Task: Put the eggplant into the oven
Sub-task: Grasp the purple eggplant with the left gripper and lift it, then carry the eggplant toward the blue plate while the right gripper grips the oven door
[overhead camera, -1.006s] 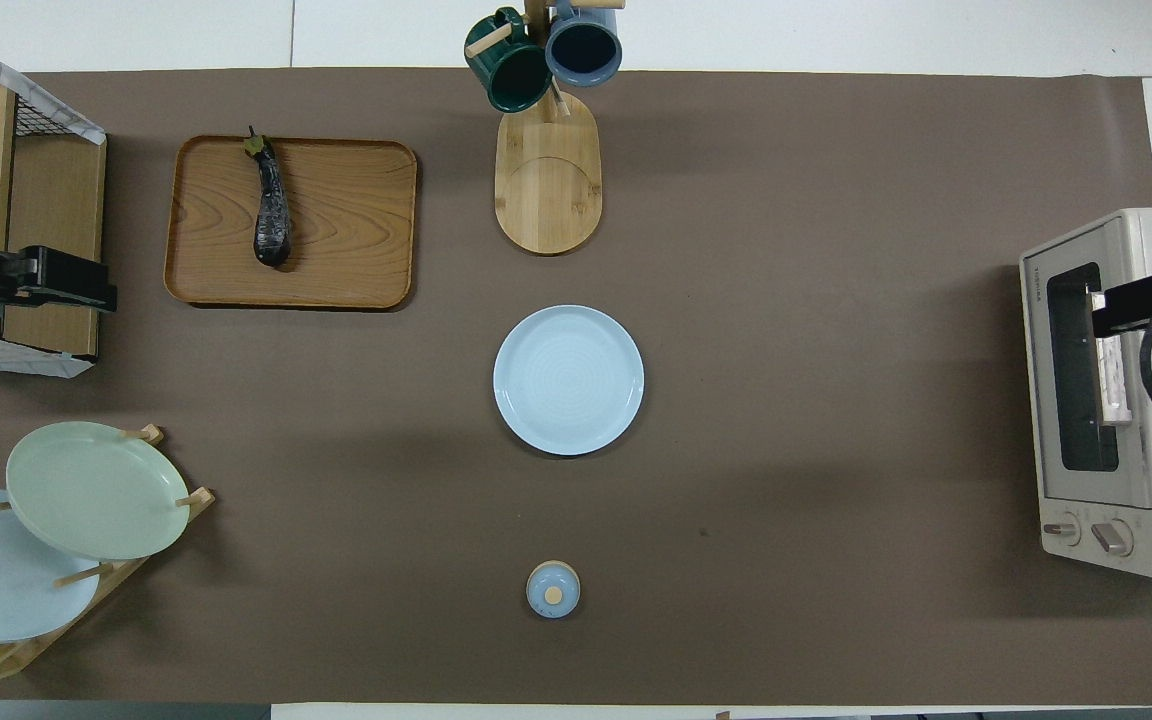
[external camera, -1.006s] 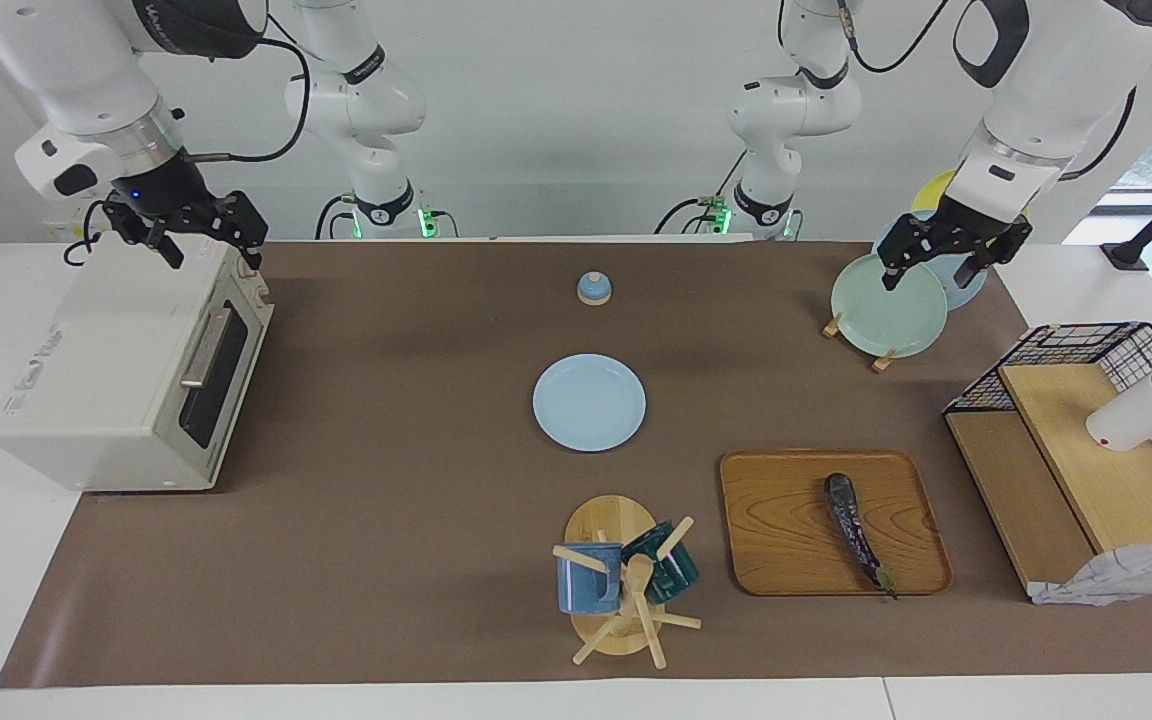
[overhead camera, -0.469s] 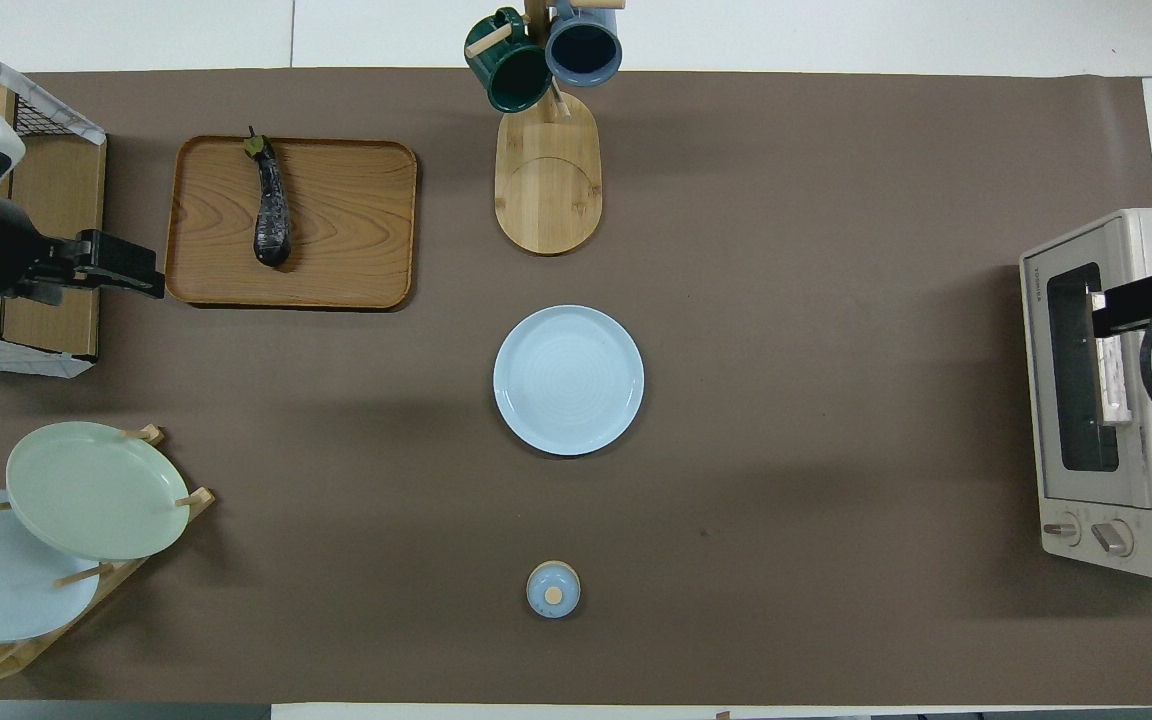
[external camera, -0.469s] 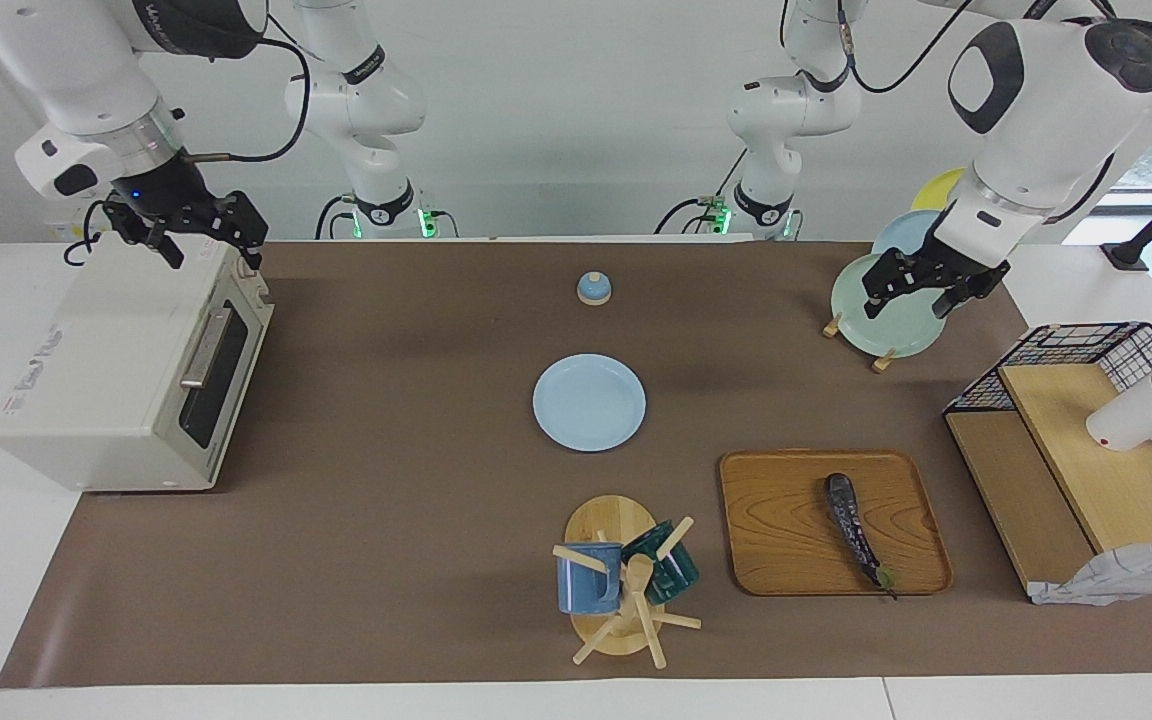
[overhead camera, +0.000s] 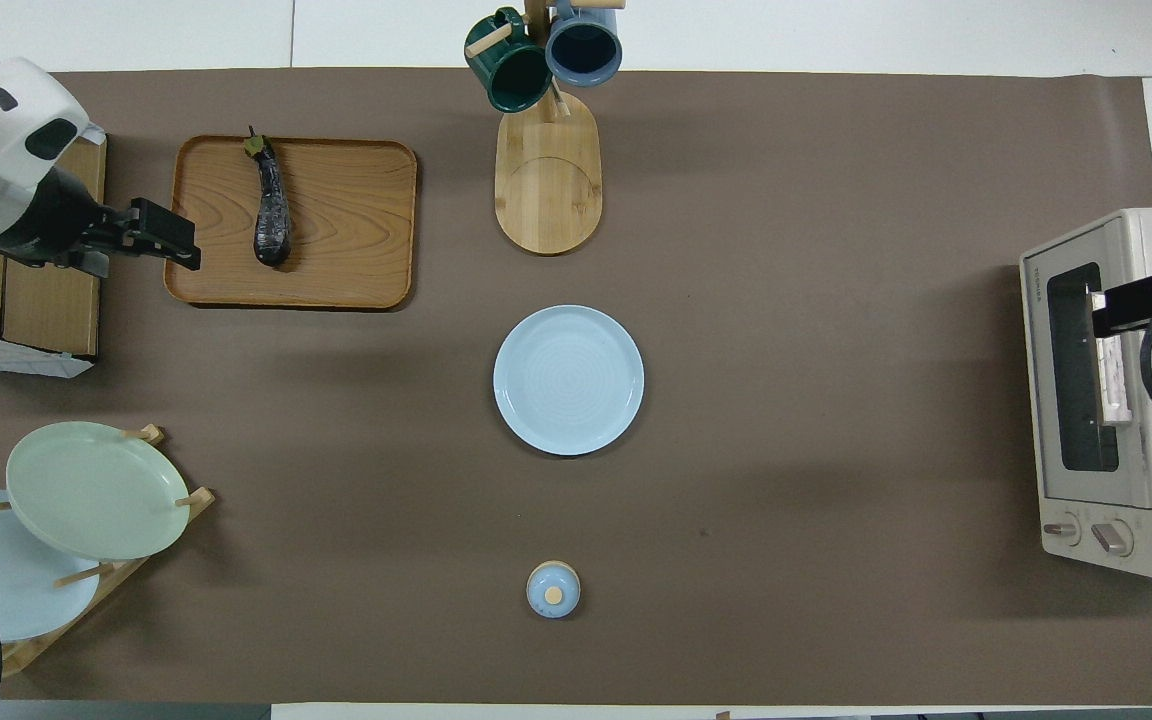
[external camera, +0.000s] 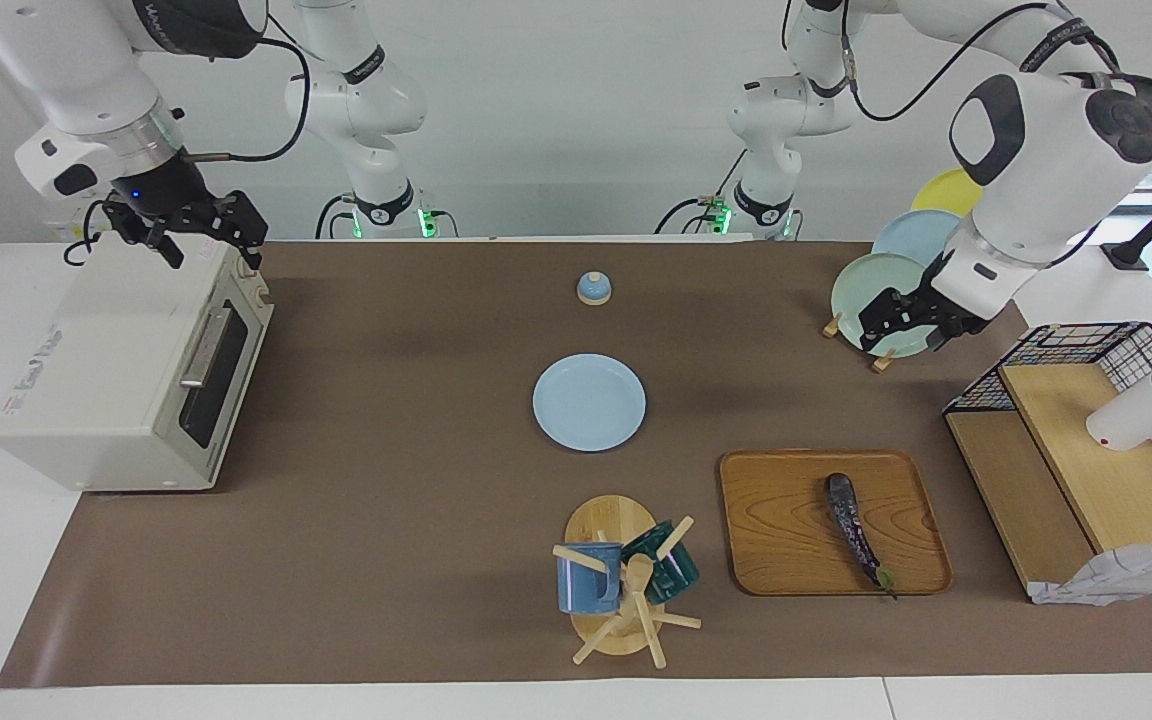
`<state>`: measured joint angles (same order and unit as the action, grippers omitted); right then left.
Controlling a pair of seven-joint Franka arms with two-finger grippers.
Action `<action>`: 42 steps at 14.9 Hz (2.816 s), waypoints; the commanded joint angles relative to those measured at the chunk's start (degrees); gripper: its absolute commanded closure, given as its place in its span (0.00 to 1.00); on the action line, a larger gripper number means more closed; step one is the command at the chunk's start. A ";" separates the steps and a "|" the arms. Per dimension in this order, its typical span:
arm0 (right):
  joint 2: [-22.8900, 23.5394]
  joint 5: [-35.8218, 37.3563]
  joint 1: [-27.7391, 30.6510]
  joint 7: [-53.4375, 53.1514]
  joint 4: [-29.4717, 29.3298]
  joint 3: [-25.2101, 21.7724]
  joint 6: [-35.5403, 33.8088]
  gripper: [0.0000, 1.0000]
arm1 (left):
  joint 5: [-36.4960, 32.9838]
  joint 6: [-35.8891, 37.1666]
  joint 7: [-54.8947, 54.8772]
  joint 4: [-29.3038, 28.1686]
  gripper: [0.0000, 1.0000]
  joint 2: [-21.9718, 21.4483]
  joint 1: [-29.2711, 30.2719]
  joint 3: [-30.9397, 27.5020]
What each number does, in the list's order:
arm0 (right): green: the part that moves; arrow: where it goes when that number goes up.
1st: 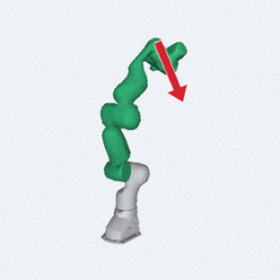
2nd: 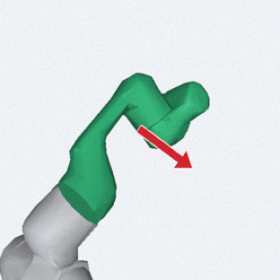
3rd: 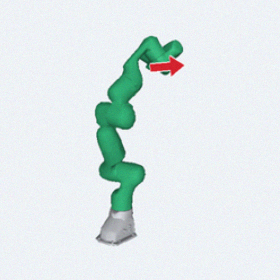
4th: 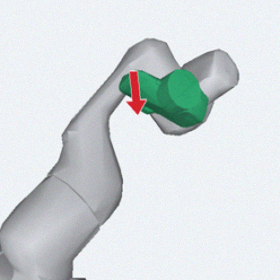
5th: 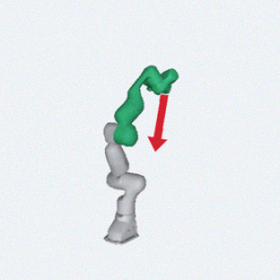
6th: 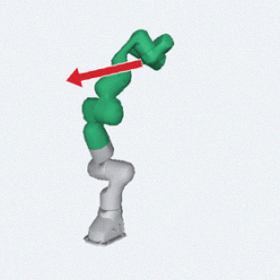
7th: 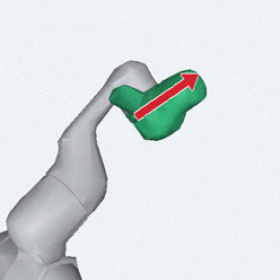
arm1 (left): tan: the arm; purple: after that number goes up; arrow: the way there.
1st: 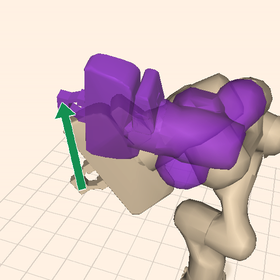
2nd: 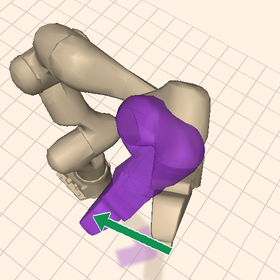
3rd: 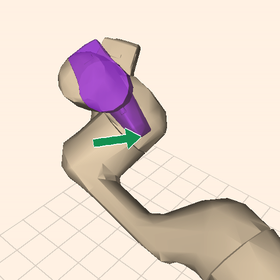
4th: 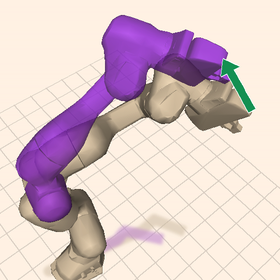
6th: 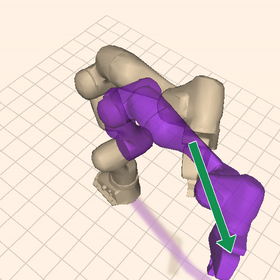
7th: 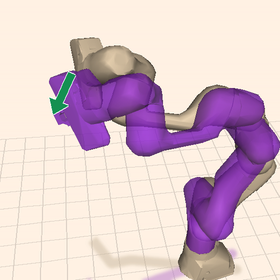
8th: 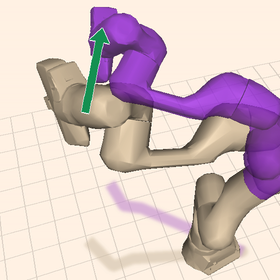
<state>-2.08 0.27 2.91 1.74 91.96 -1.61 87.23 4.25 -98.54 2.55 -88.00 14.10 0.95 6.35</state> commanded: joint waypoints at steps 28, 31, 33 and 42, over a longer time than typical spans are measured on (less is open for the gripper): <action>-6.18 5.51 3.86 0.81 21.76 0.30 19.54 1.00 | -10.14 -24.16 -2.81 0.64 0.16 20.18 -3.59 0.42; -5.13 6.58 4.12 0.81 23.96 0.21 21.04 1.00 | -9.97 -24.16 -2.72 0.47 0.34 20.01 -3.94 0.42; -3.90 7.46 5.35 0.81 24.22 0.30 22.01 1.00 | -9.97 -24.07 -2.81 0.55 0.66 19.92 -3.85 0.51; -2.23 11.07 5.62 1.25 25.80 0.30 24.74 1.00 | -7.51 -18.55 -2.28 1.87 1.00 16.68 -4.38 0.77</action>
<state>-3.87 10.48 7.64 1.75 116.33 -1.87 110.49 -4.25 -120.29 -0.01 -85.48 34.07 -2.77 7.37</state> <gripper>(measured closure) 0.991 0.586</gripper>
